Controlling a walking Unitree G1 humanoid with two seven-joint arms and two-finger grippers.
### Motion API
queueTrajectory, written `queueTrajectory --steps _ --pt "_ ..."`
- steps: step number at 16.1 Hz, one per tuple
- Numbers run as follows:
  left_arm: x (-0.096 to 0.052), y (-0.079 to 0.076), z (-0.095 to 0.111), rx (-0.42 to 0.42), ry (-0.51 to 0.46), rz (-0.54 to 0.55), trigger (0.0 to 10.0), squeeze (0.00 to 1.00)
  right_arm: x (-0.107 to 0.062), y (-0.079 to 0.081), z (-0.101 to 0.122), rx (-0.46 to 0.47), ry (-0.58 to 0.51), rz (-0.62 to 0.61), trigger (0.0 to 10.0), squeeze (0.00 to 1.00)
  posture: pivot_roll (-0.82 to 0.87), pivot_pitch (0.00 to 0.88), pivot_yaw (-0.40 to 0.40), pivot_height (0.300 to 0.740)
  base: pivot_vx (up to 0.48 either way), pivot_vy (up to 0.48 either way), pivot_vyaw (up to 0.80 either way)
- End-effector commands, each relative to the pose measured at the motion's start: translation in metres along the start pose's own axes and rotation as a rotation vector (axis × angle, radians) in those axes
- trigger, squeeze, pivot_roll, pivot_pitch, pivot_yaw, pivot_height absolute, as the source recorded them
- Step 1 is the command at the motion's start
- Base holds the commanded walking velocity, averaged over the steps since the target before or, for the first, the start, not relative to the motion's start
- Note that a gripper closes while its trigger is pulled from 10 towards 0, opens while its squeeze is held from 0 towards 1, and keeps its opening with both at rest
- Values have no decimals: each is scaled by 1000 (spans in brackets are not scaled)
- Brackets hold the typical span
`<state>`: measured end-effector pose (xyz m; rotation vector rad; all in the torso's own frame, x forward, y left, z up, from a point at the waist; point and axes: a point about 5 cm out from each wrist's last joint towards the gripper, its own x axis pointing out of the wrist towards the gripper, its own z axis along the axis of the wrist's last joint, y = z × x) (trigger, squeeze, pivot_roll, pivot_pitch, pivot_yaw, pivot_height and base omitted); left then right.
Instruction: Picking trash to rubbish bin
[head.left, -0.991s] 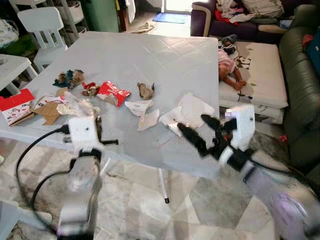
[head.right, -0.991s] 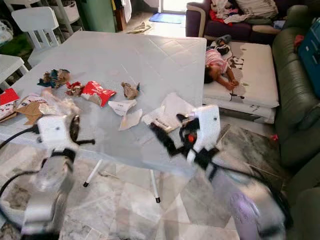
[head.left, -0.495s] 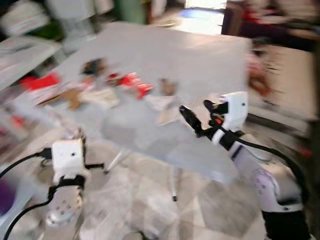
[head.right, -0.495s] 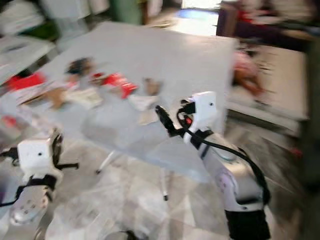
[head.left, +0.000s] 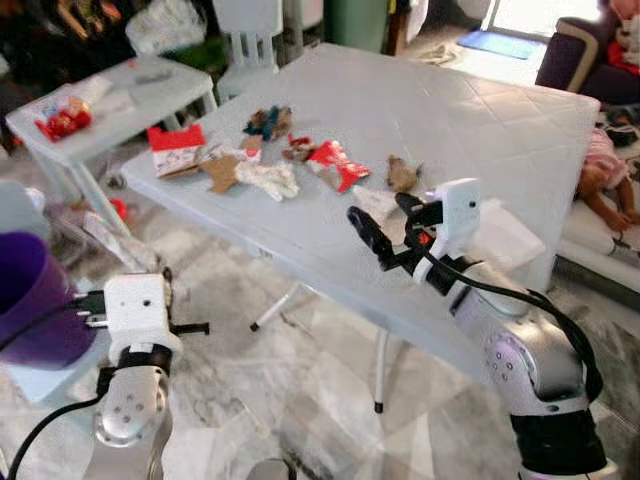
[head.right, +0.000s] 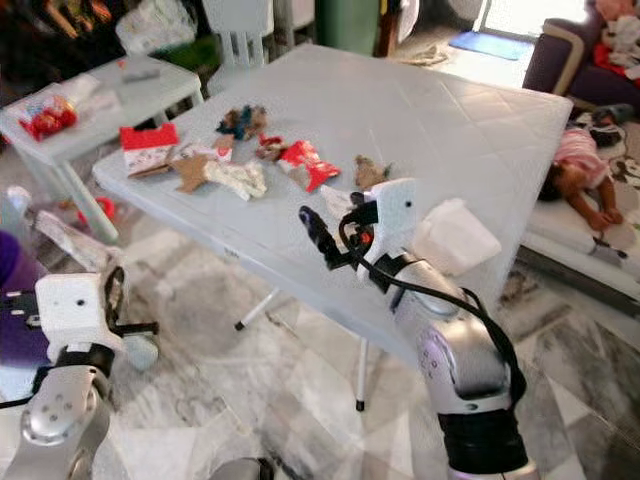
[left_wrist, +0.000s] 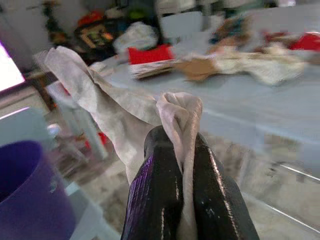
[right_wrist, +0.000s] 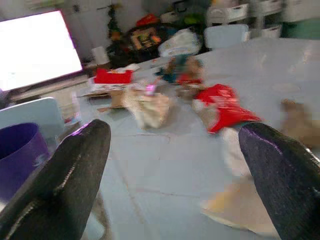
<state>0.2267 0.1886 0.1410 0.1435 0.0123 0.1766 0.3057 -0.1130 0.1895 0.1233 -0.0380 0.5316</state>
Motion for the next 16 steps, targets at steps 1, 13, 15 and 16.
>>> queueTrajectory --steps 1,13,15,16 --pt "1 -1 -1 -4 14 -8 0 0 1 -3 1 -9 -9 -14 10000 0 109 75 22 740 0 0 0" --pt "12 0 -8 -29 63 -90 0 0 39 -40 -27 -339 140 -288 10000 0 147 61 68 740 0 0 0" --pt "14 -3 -8 -32 65 -107 0 0 40 -40 -33 -292 154 -278 10000 0 141 64 73 740 0 0 0" --pt "15 -4 -7 -32 64 -113 0 0 40 -39 -33 -295 143 -279 10000 0 141 64 73 740 0 0 0"
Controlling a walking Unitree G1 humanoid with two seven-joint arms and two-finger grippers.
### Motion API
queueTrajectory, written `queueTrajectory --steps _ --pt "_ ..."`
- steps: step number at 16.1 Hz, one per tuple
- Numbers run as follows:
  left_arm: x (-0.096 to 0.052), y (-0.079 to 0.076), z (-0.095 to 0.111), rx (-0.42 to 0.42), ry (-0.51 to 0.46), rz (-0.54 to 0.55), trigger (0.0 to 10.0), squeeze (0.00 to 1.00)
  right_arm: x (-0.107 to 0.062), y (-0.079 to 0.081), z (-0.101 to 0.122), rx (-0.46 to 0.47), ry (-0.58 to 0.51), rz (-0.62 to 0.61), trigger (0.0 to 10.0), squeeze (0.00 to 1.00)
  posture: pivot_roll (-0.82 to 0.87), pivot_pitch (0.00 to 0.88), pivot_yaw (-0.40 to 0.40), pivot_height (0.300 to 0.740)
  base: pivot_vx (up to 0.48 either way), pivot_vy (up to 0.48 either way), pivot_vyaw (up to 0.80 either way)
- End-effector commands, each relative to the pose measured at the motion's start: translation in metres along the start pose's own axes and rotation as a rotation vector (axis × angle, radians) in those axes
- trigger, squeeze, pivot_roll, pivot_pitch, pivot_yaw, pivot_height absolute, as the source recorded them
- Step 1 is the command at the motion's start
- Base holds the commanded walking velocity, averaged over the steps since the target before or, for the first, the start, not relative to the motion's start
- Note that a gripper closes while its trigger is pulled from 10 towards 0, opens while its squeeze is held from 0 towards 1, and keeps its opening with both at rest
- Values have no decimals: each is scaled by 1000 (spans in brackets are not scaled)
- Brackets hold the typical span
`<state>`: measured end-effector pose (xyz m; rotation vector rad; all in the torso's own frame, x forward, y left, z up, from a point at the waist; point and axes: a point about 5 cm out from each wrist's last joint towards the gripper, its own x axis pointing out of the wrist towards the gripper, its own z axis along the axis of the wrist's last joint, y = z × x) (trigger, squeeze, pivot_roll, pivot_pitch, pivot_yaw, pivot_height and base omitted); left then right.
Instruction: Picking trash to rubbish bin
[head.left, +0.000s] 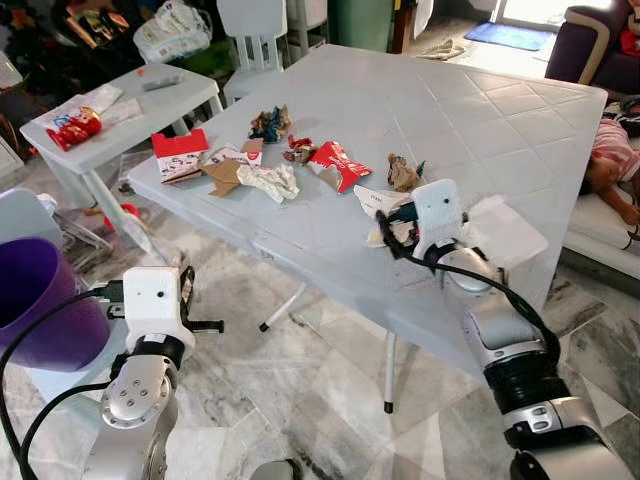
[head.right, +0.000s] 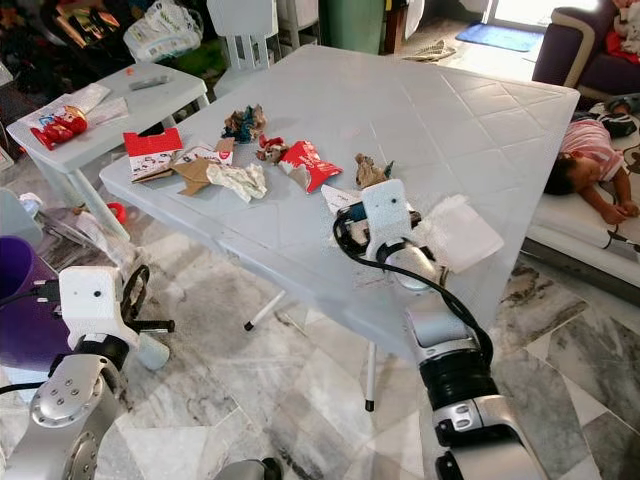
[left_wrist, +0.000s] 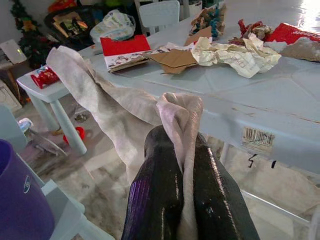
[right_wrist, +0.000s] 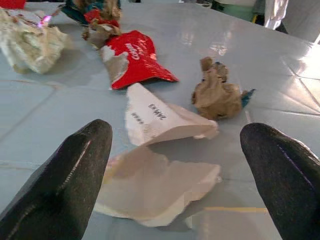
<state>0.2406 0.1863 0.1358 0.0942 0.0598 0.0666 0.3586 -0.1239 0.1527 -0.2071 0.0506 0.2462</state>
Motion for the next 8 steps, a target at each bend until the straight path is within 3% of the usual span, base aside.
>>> queueTrajectory --steps 1,4,6,8 --pt "1 2 -2 11 19 -1 0 0 1 -1 5 -6 -27 -12 10000 0 136 67 76 740 0 0 0" --pt "3 0 -2 9 14 -13 0 0 -7 -29 26 -131 -156 -160 10000 0 132 69 76 740 0 0 0" --pt "4 -2 -2 5 14 -20 0 0 -14 -50 33 -216 -173 -264 10000 0 121 73 71 740 0 0 0" --pt "5 -8 -3 -8 16 -29 0 0 -20 -79 24 -256 -101 -391 10000 0 101 77 61 740 0 0 0"
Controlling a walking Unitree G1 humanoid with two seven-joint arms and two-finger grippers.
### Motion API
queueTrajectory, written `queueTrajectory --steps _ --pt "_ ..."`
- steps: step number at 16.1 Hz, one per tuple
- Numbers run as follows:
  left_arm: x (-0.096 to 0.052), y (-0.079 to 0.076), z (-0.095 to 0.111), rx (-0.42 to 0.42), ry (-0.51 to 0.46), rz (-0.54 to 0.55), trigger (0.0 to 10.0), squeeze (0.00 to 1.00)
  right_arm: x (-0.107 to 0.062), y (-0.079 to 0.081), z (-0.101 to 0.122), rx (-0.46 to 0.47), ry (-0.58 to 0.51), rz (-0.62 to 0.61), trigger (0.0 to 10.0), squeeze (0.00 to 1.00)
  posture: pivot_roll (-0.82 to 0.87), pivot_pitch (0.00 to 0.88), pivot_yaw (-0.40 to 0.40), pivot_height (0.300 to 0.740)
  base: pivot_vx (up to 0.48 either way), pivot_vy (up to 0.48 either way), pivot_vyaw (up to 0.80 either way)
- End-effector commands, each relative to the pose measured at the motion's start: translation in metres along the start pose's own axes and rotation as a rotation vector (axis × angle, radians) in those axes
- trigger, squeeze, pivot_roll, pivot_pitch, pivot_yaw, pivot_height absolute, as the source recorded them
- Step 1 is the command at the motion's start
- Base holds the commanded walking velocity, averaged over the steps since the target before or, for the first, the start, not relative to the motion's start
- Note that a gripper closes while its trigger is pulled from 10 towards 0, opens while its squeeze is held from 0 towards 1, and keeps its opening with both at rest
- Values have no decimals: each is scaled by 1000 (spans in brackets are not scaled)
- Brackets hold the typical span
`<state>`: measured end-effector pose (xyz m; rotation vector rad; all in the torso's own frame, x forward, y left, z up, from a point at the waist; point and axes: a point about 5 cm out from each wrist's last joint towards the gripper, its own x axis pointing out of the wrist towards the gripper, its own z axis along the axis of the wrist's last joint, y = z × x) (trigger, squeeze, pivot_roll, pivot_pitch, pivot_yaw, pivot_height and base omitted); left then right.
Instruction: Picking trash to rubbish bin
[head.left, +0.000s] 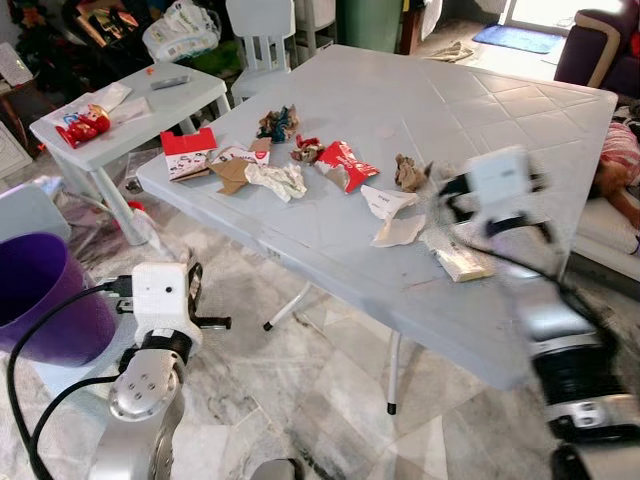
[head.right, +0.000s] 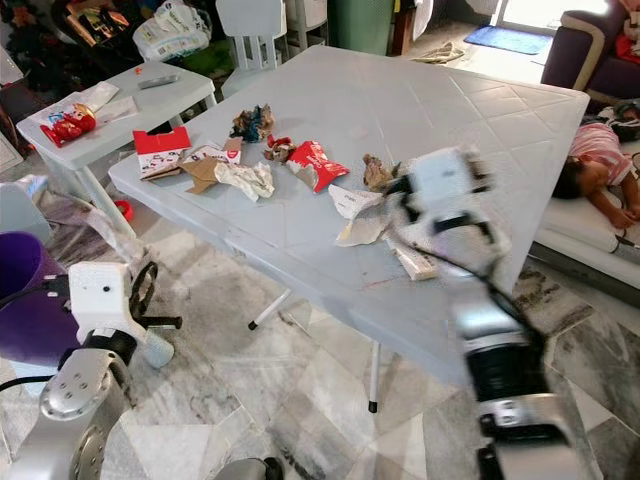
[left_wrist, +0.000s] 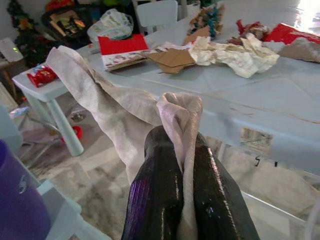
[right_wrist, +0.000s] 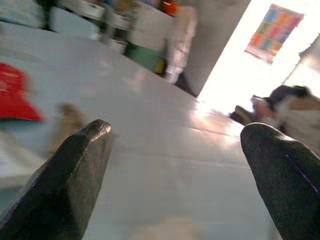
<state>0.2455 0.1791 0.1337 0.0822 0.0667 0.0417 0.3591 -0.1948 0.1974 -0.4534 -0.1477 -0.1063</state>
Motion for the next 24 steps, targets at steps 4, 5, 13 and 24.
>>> queueTrajectory --steps 4,5,13,24 --pt "1 -2 -4 -11 17 -8 0 0 -3 -22 -27 7 160 -97 10000 0 95 80 53 740 0 0 0" --pt "2 -2 -4 -19 18 -6 0 0 -6 -23 -32 58 200 -92 10000 0 93 83 48 740 0 0 0" --pt "6 -11 -5 -84 20 -62 0 0 -41 -52 -49 224 326 -79 10000 0 54 91 45 740 0 0 0" --pt "11 -12 -4 -112 17 -86 0 0 -59 -14 -42 498 319 107 10000 0 58 69 47 740 0 0 0"
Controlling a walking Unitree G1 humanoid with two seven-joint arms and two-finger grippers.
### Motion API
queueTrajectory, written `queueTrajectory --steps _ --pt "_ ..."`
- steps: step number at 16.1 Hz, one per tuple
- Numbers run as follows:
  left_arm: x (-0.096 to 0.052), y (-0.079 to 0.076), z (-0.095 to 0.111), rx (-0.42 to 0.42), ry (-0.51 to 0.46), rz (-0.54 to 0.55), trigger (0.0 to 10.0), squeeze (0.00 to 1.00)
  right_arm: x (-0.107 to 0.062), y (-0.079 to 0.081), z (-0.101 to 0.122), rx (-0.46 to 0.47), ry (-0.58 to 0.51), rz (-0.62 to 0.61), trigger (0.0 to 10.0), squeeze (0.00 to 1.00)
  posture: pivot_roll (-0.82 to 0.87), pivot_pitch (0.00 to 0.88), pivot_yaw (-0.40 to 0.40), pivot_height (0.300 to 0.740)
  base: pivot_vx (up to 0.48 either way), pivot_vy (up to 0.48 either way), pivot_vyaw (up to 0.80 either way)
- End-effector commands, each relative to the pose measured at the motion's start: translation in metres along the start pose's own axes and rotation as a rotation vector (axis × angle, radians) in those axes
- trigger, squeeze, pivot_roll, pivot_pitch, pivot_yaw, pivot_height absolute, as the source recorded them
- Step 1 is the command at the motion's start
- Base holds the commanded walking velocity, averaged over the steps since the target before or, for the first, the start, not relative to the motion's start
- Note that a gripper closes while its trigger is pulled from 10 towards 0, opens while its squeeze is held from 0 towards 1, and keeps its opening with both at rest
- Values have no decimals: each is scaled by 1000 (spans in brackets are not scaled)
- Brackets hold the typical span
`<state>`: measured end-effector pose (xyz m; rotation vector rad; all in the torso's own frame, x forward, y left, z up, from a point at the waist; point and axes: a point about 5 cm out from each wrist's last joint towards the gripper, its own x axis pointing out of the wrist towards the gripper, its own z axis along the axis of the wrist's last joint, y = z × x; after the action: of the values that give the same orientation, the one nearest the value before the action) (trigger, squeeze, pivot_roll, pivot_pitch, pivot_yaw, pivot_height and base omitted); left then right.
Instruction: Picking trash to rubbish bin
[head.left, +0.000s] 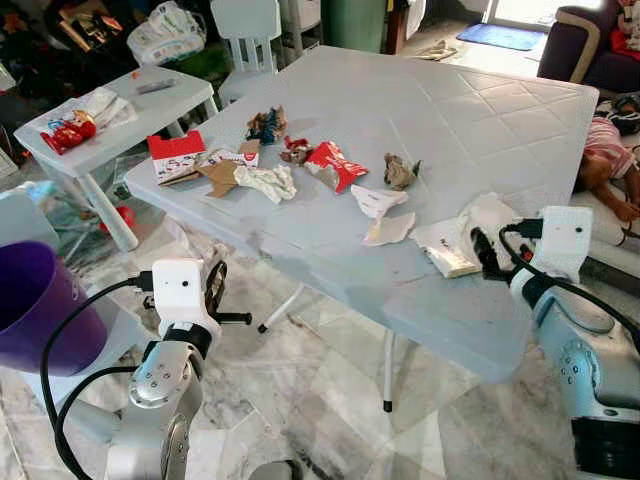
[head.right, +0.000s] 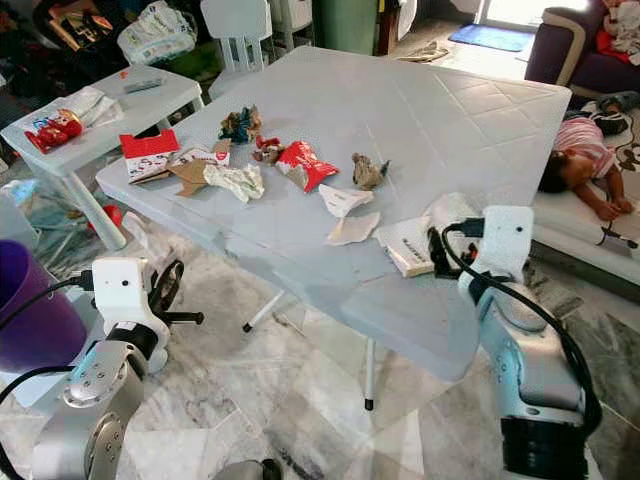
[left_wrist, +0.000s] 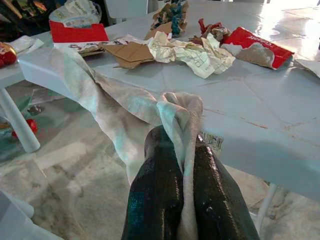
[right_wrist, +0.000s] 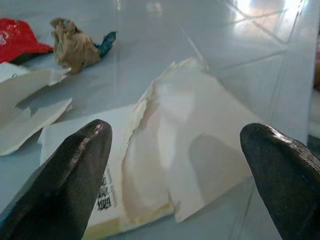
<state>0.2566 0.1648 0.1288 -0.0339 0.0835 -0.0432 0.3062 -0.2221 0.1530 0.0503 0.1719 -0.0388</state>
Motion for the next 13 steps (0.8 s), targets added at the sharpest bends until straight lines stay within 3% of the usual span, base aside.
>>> queueTrajectory --steps 1,6,10,13 --pt "0 3 -1 -1 4 2 0 0 -3 1 -1 1 7 10 10000 0 62 66 46 740 0 0 0" --pt "0 3 -2 -5 10 -2 0 0 -4 -3 -2 -55 -8 -44 10000 0 61 60 46 740 0 0 0" --pt "0 3 -2 -10 11 -4 0 0 -4 7 -14 78 65 -12 10000 0 62 65 44 740 0 0 0" --pt "0 3 -3 -20 16 2 0 0 -2 18 -9 100 30 28 10000 0 62 69 44 740 0 0 0"
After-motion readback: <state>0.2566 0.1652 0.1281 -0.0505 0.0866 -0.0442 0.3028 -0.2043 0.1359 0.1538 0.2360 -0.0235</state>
